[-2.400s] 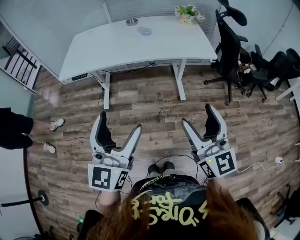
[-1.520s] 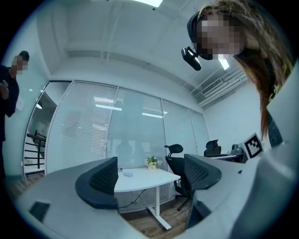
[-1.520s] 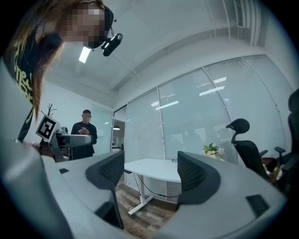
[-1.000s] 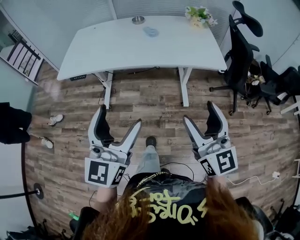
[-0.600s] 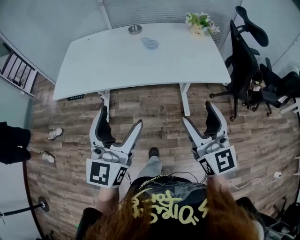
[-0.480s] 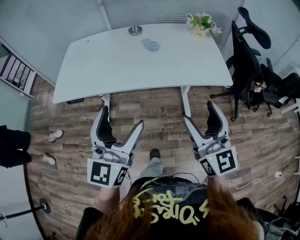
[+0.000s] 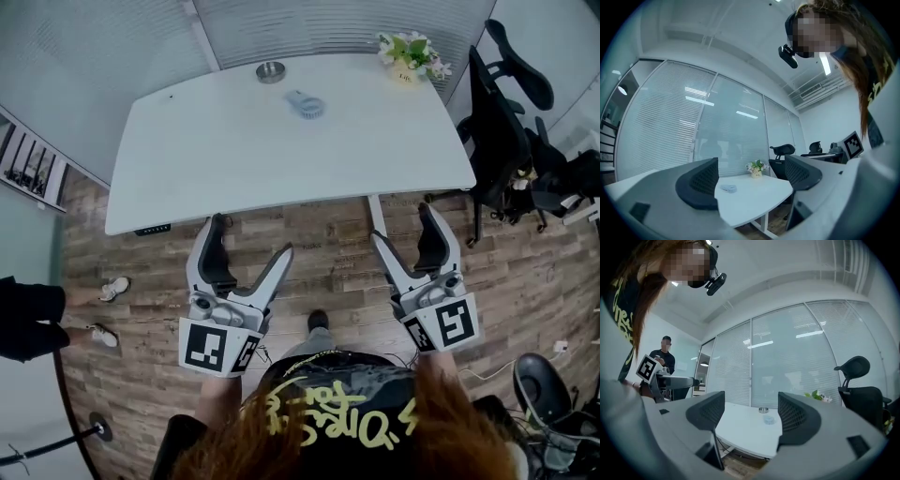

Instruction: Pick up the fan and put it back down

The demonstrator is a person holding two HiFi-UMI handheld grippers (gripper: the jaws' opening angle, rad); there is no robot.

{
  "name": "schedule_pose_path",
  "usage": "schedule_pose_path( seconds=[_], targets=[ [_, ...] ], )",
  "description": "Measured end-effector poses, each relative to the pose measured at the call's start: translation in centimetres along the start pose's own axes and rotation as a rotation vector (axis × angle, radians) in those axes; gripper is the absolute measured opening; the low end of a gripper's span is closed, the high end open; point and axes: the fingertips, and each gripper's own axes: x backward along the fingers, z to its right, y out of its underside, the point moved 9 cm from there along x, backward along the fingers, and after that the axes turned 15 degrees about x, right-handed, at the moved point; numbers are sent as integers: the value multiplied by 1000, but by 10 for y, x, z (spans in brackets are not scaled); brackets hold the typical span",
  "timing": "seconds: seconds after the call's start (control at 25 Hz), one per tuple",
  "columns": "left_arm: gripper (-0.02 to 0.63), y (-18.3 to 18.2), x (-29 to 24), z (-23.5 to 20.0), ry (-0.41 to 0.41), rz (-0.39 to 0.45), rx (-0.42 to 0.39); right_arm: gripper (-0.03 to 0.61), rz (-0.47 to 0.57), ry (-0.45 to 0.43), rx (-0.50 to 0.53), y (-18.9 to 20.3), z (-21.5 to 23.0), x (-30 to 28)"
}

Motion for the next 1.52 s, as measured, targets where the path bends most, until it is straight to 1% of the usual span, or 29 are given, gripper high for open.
schedule_pose_path(
  seconds=[0.08, 0.24, 0.32, 0.48, 0.64, 0.8, 1.08, 1.4, 1.52],
  targets=[
    [440, -1, -9, -6, 13, -6, -6, 336, 2, 9, -11, 3, 2, -8],
    [440, -1, -19, -9, 21, -5, -1, 336, -46, 18, 2, 14, 7, -10],
    [440, 0, -21, -8, 22, -5, -1, 336, -52, 11, 8, 16, 10, -12],
    [436, 0, -24, -9, 3, -7, -9, 336, -41, -7, 14, 14, 17, -18],
    [434, -4, -20, -10, -19, -2, -12, 336, -2, -37, 11, 4, 19, -26],
    [433, -6, -21, -13, -32, 3, -6, 336, -25, -39, 27, 7, 21, -28],
    [431, -8, -16, -17, -37, 9, -12, 336, -30, -35, 27, 8, 16, -28],
    [422, -12, -3, -41, -47, 14, -20, 336, -14, -10, 26, 5, -2, -35],
    [417, -11, 0, -49, -41, 10, -16, 336, -29, 1, 26, 7, -11, -32]
  ],
)
